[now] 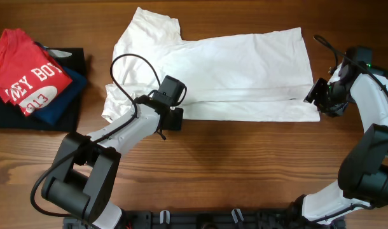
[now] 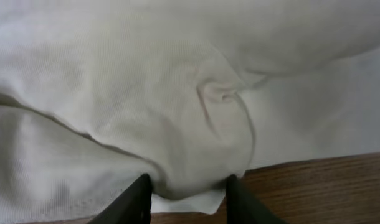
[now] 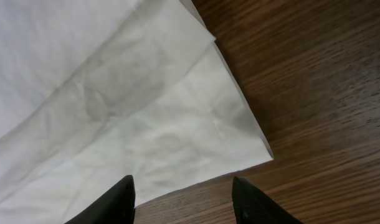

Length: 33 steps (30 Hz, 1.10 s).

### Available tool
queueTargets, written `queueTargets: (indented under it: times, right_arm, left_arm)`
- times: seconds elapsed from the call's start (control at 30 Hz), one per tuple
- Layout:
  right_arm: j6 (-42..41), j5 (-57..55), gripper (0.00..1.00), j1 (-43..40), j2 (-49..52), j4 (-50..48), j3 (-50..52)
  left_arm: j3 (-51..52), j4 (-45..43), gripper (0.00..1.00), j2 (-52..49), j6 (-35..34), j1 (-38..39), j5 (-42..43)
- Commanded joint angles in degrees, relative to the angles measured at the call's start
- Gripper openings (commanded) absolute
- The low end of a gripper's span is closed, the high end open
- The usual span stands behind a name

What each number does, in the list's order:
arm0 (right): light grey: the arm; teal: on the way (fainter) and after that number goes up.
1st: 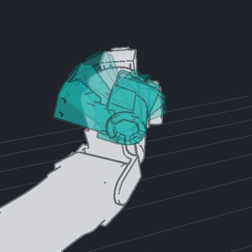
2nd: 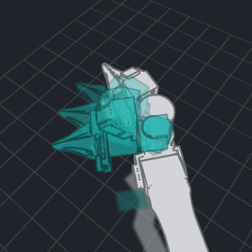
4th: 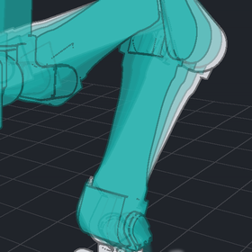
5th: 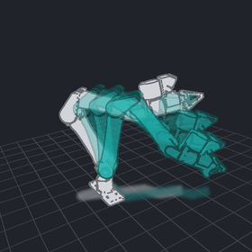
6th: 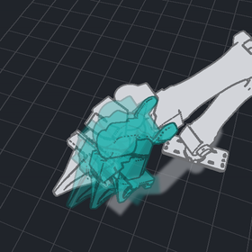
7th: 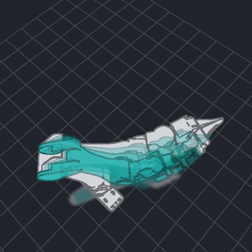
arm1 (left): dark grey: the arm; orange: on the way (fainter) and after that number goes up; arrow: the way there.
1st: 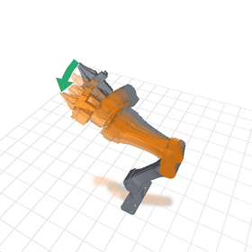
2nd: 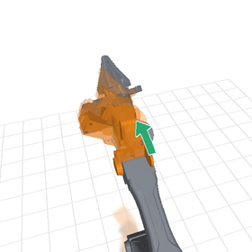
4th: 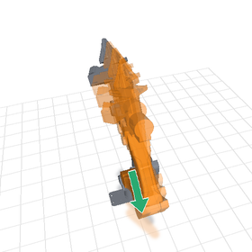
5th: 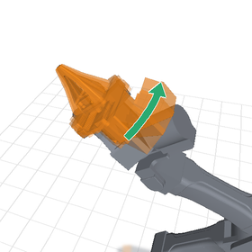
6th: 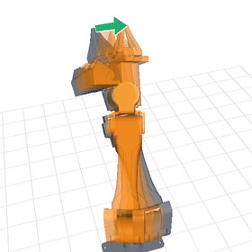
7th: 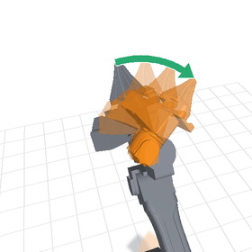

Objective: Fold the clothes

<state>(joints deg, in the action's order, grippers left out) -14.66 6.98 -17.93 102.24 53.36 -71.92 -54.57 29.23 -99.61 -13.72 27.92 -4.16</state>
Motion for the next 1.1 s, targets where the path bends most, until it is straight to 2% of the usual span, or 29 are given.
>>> queueTargets:
  times: [0.0,0.17,0.3,0.43,0.53,0.63,0.77,0.8,0.87,0.9,1.07]
  right_arm:
    - [1.16,-1.01,0.50,0.04,1.44,0.07,0.22]
    - [1.18,-1.01,0.50,0.04,1.44,0.07,0.22]
    - [1.18,-1.01,0.50,0.04,1.44,0.04,0.22]
    - [1.20,-1.01,0.50,0.04,1.44,0.07,0.22]
    - [1.20,-1.03,0.50,0.04,1.44,-0.07,0.22]
    - [1.20,-1.01,0.50,0.04,1.44,-0.17,0.22]
    - [1.18,-1.01,0.50,0.04,1.44,-0.15,0.22]
    - [1.20,-1.01,0.50,0.04,1.44,-0.15,0.22]
    - [1.20,-1.01,0.51,0.04,1.44,-0.11,0.22]
    - [1.22,-1.01,0.50,0.04,1.44,-0.07,0.22]
    - [1.18,-1.01,0.50,0.04,1.44,0.04,0.22]
  left_arm:
    - [0.46,-0.31,0.35,-0.70,1.14,0.37,-1.70]
    - [0.48,-0.24,0.25,-0.70,1.14,0.37,-1.66]
    - [0.48,-0.33,0.04,-0.70,1.11,0.37,-1.66]
    - [0.00,0.20,0.04,0.02,0.76,0.35,-1.68]
    - [-2.32,1.75,0.04,5.25,-0.39,0.33,-1.51]
    - [-3.58,-2.12,0.04,10.21,-0.42,-0.70,-1.51]
    - [-3.56,-5.62,0.04,8.50,-2.16,-2.56,-1.25]
    - [-3.58,-5.64,0.06,7.45,-2.21,-2.67,-0.85]
    - [-3.56,-5.05,0.30,4.46,-2.19,-2.69,2.47]
    - [-3.56,-4.59,0.33,3.72,-2.19,-2.69,3.67]
    - [-3.58,-3.52,0.37,3.32,-2.14,-2.71,4.72]
